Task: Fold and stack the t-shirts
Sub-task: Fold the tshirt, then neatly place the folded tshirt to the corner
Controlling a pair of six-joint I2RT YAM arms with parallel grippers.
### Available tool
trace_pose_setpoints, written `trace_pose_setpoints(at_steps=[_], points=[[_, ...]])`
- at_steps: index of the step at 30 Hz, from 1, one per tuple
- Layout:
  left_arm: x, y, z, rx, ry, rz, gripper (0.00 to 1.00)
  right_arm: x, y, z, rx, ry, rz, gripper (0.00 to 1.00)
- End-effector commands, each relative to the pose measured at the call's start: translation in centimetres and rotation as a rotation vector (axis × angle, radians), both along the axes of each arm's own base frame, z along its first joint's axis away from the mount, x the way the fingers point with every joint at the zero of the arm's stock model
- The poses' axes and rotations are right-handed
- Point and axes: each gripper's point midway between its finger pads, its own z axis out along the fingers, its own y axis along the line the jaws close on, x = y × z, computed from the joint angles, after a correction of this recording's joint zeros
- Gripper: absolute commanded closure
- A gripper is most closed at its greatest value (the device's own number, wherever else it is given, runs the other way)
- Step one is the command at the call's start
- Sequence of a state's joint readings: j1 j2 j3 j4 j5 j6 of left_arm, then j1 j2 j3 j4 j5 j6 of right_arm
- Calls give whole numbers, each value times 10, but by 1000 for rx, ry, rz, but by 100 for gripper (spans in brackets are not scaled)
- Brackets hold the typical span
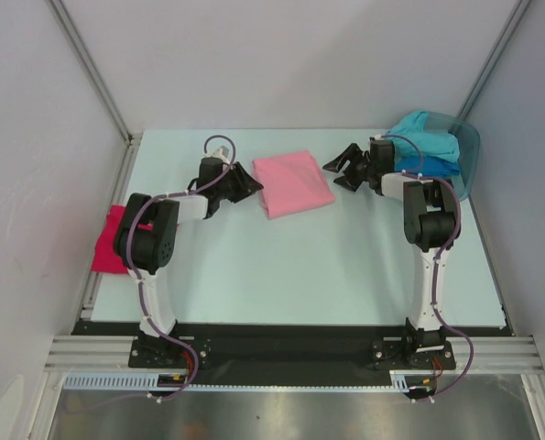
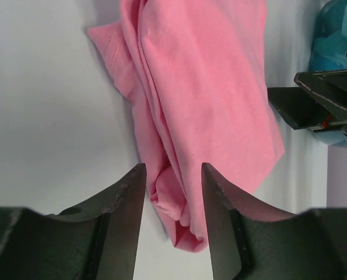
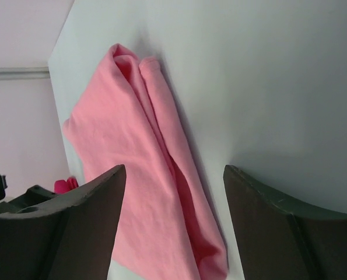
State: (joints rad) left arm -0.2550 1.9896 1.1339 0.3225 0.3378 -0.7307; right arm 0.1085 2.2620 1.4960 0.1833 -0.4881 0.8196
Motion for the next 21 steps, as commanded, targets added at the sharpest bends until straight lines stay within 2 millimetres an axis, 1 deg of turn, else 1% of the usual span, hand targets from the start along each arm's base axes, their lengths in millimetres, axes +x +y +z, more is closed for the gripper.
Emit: trace_pose_setpoints(at_steps=[1, 5, 10, 13, 14, 20, 21], points=[[10, -15, 12, -85, -49, -36, 52, -4, 17, -11, 17, 20, 53, 26], [11, -17, 11, -89, -55, -40, 51, -7, 24, -14, 26, 30, 68, 26], [7, -16, 4, -68, -51, -46, 51, -9, 29, -13, 34, 31, 79, 27], [7, -17, -1, -66, -45, -52, 51, -11, 31, -16, 37, 38, 87, 27], [7, -18, -6, -66, -40, -58, 50, -12, 32, -17, 39, 42, 91, 27], [-1, -22, -12, -71, -19, -90, 45, -15, 33, -25, 54, 59, 96, 27], [-3, -21, -16, -70, -2, -94, 44, -15, 34, -24, 56, 57, 97, 27]])
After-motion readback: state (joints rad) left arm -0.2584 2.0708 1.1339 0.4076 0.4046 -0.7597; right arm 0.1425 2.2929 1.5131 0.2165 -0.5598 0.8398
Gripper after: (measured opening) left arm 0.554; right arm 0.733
